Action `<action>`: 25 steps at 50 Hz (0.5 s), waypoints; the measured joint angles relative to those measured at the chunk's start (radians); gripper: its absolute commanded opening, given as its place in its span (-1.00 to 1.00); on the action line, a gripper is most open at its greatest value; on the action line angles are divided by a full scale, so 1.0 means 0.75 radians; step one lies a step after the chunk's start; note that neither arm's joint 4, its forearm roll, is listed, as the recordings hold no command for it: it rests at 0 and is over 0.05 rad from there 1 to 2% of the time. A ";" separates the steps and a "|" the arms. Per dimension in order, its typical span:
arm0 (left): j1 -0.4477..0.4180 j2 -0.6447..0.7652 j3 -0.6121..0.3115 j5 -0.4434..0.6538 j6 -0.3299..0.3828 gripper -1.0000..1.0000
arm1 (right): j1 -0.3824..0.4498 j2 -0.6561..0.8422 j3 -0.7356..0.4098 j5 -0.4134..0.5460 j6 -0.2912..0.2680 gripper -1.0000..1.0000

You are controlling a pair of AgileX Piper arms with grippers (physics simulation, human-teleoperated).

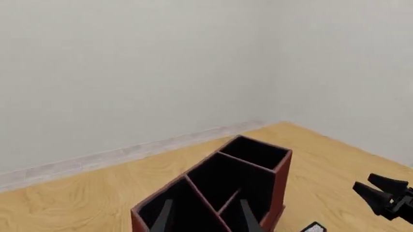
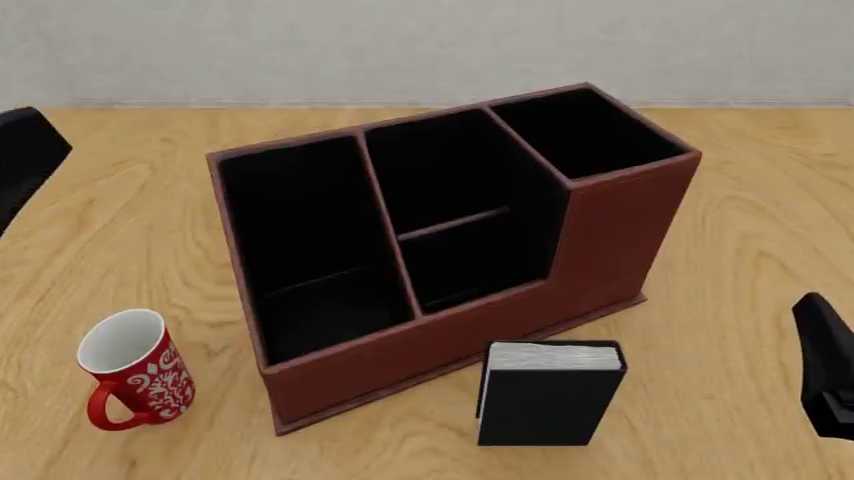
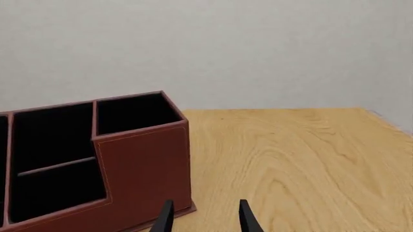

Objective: Pick up the book and place it in the back compartment of the caddy.

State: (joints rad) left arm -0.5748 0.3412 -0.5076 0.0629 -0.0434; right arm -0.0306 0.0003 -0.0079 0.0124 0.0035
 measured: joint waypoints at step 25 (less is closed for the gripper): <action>-0.423 0.495 -0.179 -0.186 0.022 1.00 | 0.000 0.000 -0.004 0.004 0.001 1.00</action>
State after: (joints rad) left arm -0.8917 0.7126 -0.6418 -0.0766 -0.0270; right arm -0.0307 0.0003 -0.0107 0.0158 0.0045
